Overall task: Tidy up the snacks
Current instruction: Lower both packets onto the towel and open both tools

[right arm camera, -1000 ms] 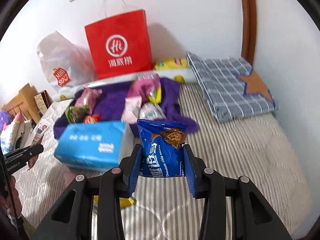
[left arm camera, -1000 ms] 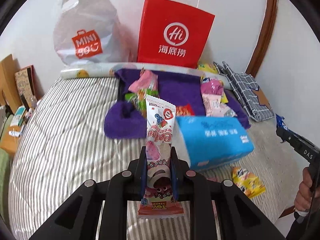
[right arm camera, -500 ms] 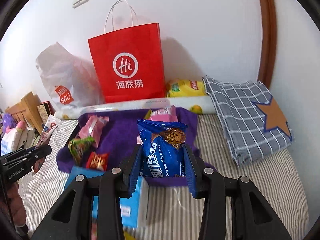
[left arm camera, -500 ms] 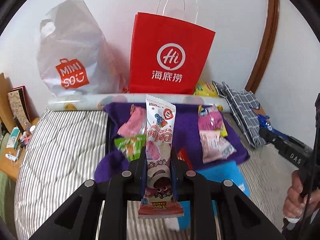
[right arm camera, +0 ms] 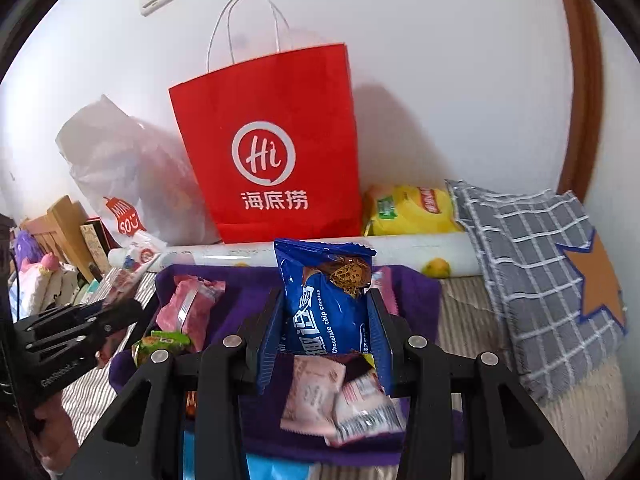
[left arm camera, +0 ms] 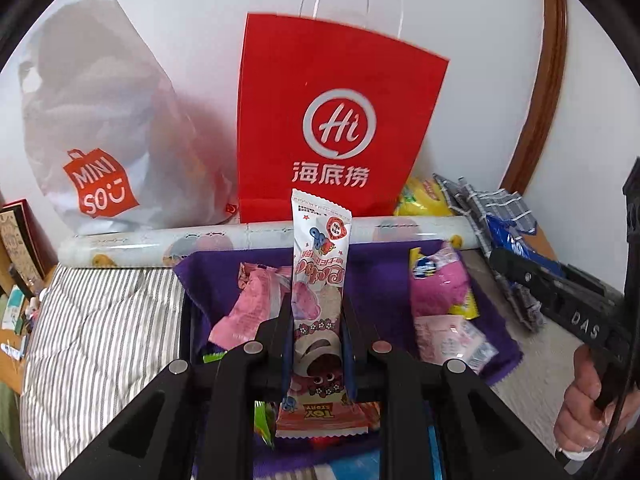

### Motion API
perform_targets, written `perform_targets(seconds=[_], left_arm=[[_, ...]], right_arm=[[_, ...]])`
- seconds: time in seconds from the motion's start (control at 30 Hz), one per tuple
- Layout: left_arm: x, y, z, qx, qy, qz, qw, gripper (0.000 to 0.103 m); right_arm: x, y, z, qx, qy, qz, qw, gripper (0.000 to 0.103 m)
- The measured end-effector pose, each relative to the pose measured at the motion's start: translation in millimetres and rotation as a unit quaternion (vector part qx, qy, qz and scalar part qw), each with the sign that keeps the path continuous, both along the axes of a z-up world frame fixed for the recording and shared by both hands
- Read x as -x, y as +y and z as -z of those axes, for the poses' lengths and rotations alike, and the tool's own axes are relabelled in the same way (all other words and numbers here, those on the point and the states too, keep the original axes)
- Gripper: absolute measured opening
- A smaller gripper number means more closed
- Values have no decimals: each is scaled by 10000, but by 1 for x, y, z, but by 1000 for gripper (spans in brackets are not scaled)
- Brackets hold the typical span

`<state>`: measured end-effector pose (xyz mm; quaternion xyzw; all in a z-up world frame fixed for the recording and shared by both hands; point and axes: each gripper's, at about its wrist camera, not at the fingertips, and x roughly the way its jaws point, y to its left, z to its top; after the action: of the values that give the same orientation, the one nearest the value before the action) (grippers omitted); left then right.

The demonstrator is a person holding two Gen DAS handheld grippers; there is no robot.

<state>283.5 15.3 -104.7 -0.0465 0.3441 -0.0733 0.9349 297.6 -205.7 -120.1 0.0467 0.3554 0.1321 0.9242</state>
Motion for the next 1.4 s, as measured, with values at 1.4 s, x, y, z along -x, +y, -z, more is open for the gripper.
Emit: perform_targets(seconds=[1.4], left_arm=[[-5, 19, 31, 714, 340, 28, 9969, 19]], right_arm=[[-4, 20, 59, 178, 738, -635, 9951, 45]])
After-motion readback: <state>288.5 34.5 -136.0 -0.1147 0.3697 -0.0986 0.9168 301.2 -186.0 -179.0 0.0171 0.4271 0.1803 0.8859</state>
